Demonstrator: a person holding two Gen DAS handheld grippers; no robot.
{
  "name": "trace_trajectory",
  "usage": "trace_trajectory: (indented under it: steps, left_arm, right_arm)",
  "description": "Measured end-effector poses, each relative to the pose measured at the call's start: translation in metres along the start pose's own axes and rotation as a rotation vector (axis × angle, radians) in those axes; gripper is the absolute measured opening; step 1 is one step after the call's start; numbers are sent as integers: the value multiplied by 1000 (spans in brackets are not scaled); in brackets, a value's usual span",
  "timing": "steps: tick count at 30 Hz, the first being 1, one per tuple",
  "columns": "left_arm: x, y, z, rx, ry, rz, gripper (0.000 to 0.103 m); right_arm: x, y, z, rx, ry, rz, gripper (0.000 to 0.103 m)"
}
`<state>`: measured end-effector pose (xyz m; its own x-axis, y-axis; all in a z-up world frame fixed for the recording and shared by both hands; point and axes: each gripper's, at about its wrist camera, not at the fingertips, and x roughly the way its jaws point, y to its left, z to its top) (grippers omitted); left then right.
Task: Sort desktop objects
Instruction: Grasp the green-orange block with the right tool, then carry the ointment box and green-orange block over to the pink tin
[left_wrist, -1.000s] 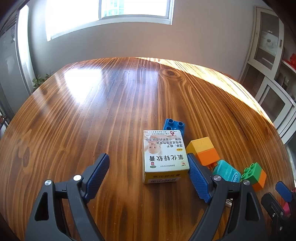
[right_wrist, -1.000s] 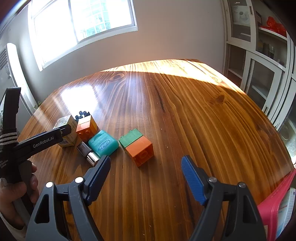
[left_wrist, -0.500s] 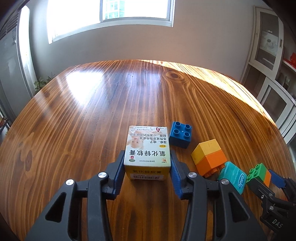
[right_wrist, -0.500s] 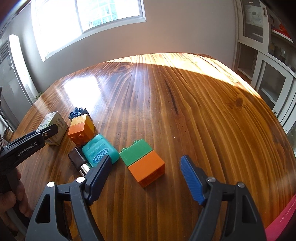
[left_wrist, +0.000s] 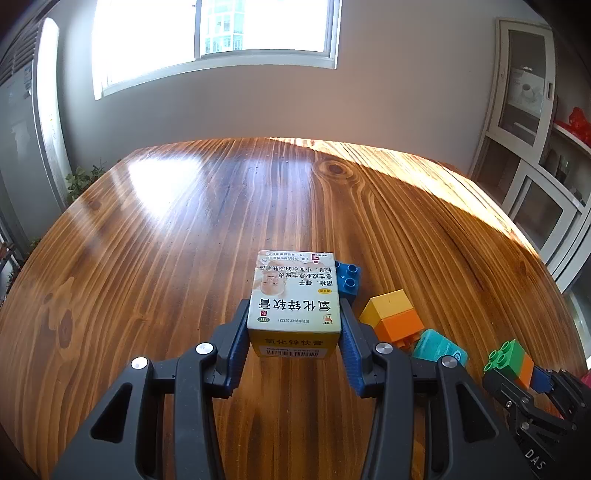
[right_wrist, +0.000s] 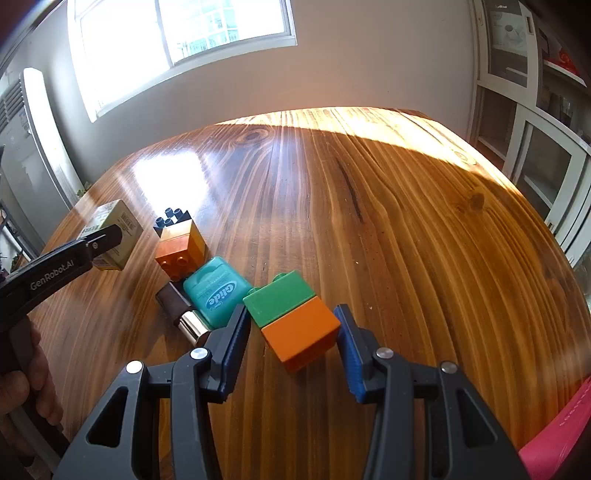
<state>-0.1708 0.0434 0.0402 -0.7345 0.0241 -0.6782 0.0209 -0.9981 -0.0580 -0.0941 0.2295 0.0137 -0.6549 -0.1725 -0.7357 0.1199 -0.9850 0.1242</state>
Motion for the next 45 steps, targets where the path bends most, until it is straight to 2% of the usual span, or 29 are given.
trace_trajectory:
  steps: [7,14,20,30,45]
  left_arm:
    - [-18,-7,1,7,-30,-36,48]
    - [-46,-24,-2,26,-73,-91,48]
    - [-64,-48,-10,67,-98,-138,48]
    - [-95,-78,-24,148,-122,-225,48]
    - [-113,-102,-49,200,-108,-258,48]
  right_arm:
    - [-40,-1,-15,54,-65,24,51]
    - [-71,-10,-41,103,-142,-58,51]
    - [-84,-25,-64,175,-143,-88,51]
    - [-119,-22,-89,195,-172,-101,51]
    - [-168,-39,-115,241,-223,-127,51]
